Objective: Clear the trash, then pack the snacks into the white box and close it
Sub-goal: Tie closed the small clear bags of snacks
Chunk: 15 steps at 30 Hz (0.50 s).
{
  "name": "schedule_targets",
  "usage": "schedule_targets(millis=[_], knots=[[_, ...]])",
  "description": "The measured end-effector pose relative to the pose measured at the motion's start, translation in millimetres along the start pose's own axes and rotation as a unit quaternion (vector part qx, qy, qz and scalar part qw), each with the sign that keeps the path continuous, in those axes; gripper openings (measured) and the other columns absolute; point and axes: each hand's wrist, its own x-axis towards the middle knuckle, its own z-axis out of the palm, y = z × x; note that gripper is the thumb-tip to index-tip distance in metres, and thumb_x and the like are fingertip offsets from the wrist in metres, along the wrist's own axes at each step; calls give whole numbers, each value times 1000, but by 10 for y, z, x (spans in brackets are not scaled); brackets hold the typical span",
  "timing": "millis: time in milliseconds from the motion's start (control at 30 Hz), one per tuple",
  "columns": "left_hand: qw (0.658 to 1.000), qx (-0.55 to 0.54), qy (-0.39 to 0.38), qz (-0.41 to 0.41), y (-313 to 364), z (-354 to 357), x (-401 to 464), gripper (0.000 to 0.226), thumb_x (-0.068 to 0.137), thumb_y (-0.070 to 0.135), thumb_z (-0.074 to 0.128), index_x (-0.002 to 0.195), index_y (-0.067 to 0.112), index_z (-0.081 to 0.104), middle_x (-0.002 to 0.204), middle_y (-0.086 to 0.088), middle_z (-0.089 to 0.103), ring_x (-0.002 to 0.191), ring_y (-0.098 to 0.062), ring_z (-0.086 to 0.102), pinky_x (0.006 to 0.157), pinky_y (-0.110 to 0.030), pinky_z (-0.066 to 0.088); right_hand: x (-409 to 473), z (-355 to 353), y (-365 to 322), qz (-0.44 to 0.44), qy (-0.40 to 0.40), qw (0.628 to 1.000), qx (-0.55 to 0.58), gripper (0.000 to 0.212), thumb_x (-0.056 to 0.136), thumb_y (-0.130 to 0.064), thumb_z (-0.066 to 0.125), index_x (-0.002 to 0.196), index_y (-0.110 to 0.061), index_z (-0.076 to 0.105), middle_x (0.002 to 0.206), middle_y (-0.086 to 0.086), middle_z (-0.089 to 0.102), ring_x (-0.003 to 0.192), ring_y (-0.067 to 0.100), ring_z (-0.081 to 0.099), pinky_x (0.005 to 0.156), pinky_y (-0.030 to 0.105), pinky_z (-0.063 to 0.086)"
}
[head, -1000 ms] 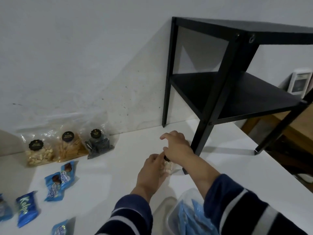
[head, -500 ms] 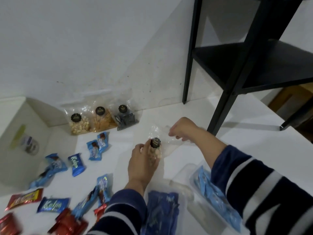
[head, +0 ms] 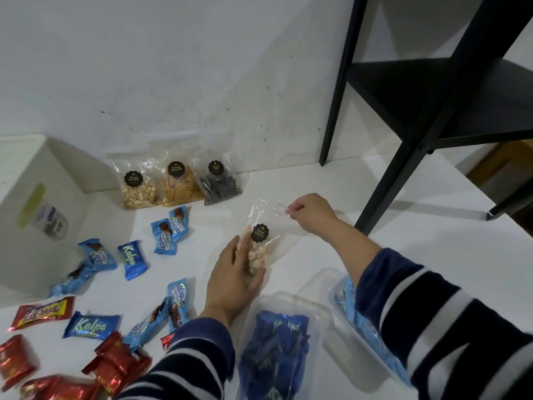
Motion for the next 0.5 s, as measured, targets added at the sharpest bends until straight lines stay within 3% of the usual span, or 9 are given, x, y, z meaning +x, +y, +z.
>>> schedule_targets(millis=[100, 233, 367, 500], knots=[[999, 11, 31, 18, -40, 19, -2, 83, 81, 53, 54, 150, 37, 11, 134, 5, 42, 119, -14, 45, 96, -32, 46, 88, 48, 12, 0, 16, 1000, -23, 14, 89, -15, 59, 93, -18, 72, 108, 1, 69, 97, 20, 62, 78, 26, 49], [998, 30, 56, 5, -47, 47, 30, 81, 79, 56, 53, 149, 36, 16, 132, 6, 44, 117, -13, 46, 96, -31, 45, 192, 74, 58, 3, 19, 1000, -23, 18, 88, -13, 57, 89, -22, 73, 108, -1, 69, 100, 18, 63, 85, 27, 51], [998, 31, 53, 0, -49, 65, 30, 83, 80, 65, 47, 150, 38, 10, 142, 3, 39, 128, -16, 40, 104, -36, 40, 264, 53, 37, 11, -21, 1000, 17, 19, 87, -23, 62, 102, -15, 71, 111, 2, 67, 105, 20, 61, 85, 25, 46], [998, 44, 45, -6, -33, 65, 15, 90, 78, 71, 46, 149, 41, 0, 155, 1, 26, 141, -17, 25, 117, -37, 21, 297, 107, -39, 11, -13, 998, 53, 19, 87, -26, 64, 99, -12, 70, 105, 1, 67, 102, 20, 61, 91, 27, 47]])
